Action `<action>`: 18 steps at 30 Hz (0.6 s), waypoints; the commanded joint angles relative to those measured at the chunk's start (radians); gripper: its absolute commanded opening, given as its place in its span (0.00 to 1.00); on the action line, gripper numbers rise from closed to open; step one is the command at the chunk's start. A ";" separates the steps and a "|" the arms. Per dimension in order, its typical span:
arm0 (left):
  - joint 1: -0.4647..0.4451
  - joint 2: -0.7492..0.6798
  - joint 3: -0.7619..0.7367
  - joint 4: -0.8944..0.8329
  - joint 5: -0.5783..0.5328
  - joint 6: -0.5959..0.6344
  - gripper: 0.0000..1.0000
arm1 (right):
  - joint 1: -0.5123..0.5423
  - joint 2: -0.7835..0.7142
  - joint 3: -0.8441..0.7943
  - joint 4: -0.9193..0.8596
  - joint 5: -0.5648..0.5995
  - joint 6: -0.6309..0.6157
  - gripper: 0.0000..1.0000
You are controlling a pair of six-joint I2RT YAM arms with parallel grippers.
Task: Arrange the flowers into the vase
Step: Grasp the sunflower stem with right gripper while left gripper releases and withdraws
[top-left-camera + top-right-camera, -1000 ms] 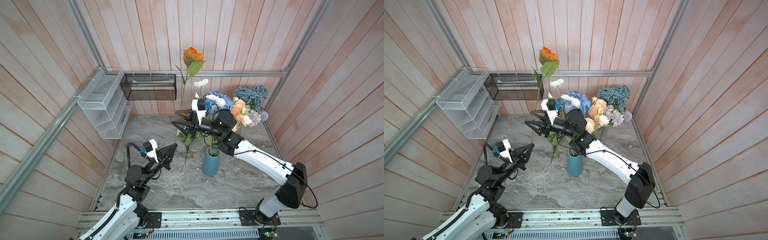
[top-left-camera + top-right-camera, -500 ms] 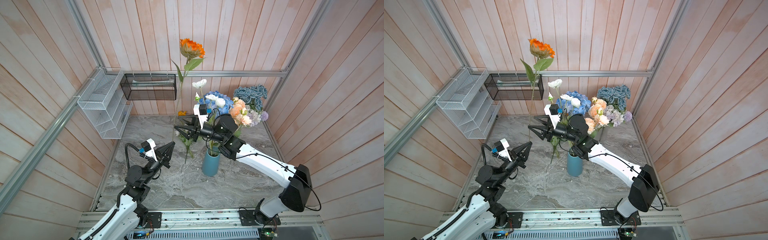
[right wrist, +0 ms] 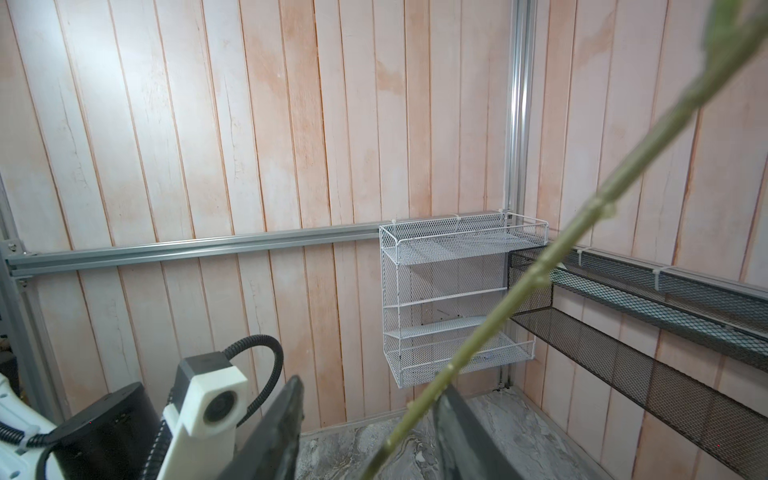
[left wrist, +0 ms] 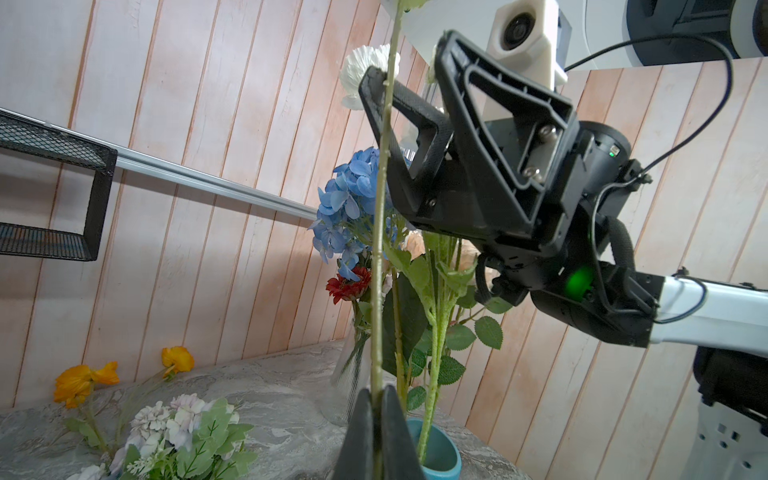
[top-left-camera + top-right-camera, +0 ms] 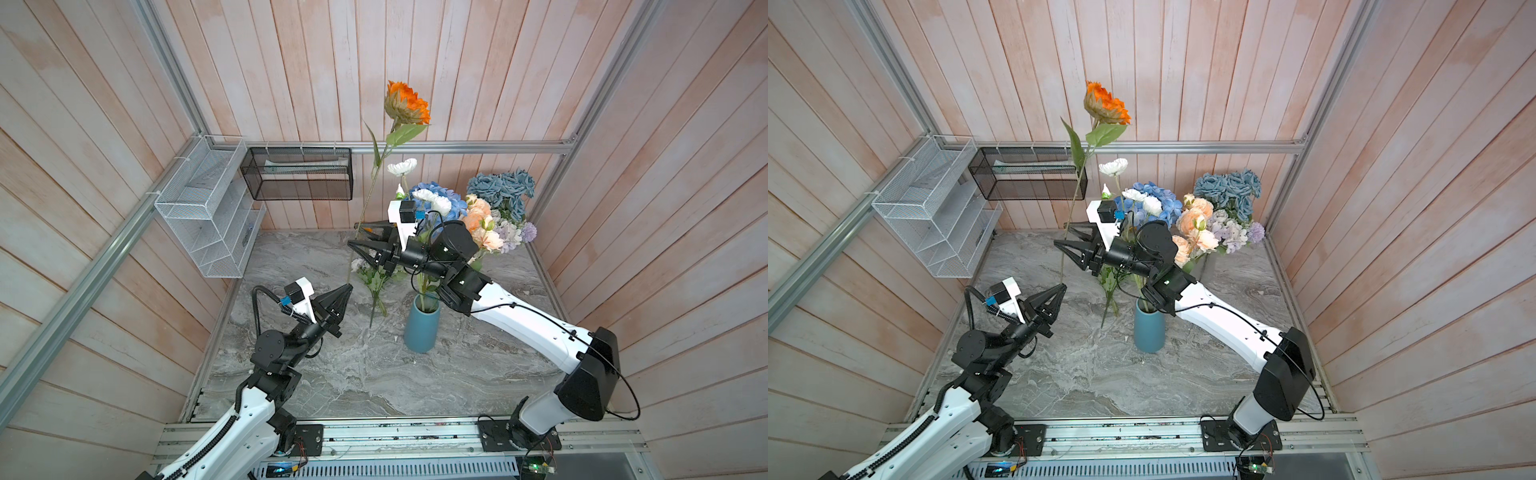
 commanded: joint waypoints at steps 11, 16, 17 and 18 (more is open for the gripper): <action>-0.006 0.002 -0.012 0.001 0.020 0.015 0.00 | -0.006 0.034 0.072 0.013 -0.046 -0.011 0.00; -0.006 -0.015 -0.005 -0.022 -0.017 -0.009 0.83 | -0.005 0.006 0.050 -0.007 -0.052 -0.026 0.00; -0.006 -0.023 -0.007 -0.029 -0.039 -0.015 0.99 | -0.006 -0.003 0.042 -0.015 -0.050 -0.032 0.00; -0.005 -0.031 -0.008 -0.037 -0.057 -0.016 1.00 | -0.006 -0.015 0.029 -0.019 -0.047 -0.036 0.00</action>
